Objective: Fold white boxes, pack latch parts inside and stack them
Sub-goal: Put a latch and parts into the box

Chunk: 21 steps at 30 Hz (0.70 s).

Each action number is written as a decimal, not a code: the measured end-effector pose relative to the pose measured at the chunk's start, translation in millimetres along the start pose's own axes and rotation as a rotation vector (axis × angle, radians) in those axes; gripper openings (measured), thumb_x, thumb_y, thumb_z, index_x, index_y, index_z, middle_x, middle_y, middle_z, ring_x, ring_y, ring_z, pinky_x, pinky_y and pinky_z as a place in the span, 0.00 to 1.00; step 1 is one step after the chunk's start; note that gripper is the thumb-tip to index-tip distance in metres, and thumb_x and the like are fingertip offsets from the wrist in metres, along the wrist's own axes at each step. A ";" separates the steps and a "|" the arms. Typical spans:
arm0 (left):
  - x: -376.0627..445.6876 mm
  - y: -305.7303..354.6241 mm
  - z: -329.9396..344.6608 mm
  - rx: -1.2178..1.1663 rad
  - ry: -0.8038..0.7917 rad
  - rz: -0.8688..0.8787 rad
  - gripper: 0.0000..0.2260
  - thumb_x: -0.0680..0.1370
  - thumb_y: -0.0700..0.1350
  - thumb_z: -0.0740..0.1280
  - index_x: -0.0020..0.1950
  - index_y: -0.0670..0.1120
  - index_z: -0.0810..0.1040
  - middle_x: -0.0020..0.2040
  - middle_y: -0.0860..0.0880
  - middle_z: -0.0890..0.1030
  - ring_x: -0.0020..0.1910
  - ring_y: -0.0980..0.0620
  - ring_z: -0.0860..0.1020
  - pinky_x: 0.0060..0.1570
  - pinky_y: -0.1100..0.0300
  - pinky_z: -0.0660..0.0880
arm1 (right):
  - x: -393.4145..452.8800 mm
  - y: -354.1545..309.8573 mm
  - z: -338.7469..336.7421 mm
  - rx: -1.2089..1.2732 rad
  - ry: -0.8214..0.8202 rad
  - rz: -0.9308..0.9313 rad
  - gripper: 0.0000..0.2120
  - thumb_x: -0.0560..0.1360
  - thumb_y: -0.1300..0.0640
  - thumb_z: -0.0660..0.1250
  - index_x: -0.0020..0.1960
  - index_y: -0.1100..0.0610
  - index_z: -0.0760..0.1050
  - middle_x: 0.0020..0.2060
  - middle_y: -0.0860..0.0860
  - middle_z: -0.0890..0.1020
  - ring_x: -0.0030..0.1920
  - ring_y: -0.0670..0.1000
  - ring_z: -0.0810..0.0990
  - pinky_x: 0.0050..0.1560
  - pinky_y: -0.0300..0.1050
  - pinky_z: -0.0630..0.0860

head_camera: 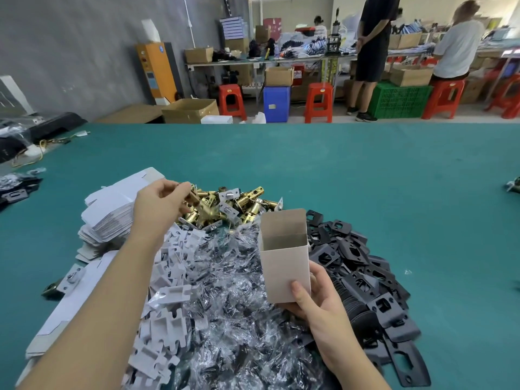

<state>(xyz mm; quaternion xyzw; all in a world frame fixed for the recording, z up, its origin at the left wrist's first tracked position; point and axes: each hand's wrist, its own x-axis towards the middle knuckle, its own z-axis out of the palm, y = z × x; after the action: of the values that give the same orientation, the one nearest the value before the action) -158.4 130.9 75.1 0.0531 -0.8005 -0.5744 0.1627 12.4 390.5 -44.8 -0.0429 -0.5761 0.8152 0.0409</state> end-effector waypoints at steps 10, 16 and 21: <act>-50.2 48.2 -24.5 0.701 -0.218 0.523 0.07 0.75 0.54 0.76 0.44 0.51 0.83 0.37 0.57 0.77 0.37 0.59 0.72 0.36 0.57 0.67 | -1.2 -0.4 -0.2 -0.046 -0.011 -0.015 0.21 0.74 0.53 0.72 0.66 0.48 0.75 0.58 0.52 0.85 0.60 0.57 0.84 0.62 0.60 0.81; -75.0 97.8 -37.7 0.593 -0.142 0.747 0.03 0.75 0.50 0.75 0.47 0.53 0.85 0.37 0.61 0.79 0.33 0.58 0.75 0.38 0.61 0.74 | -1.6 -2.1 -0.4 -0.038 -0.033 -0.015 0.22 0.75 0.55 0.72 0.67 0.52 0.74 0.58 0.54 0.85 0.60 0.58 0.83 0.62 0.59 0.81; -99.8 109.9 -14.7 0.034 -0.282 0.522 0.03 0.75 0.48 0.76 0.48 0.56 0.86 0.30 0.45 0.79 0.26 0.55 0.66 0.25 0.65 0.62 | -2.0 -3.5 1.3 -0.031 -0.041 -0.024 0.20 0.75 0.55 0.71 0.66 0.51 0.75 0.57 0.54 0.85 0.60 0.59 0.83 0.57 0.54 0.83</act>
<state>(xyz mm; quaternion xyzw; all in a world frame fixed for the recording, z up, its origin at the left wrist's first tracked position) -48.6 181.5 162.4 -0.2321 -0.8113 -0.5012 0.1914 14.3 390.2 -41.0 -0.0200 -0.5899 0.8063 0.0382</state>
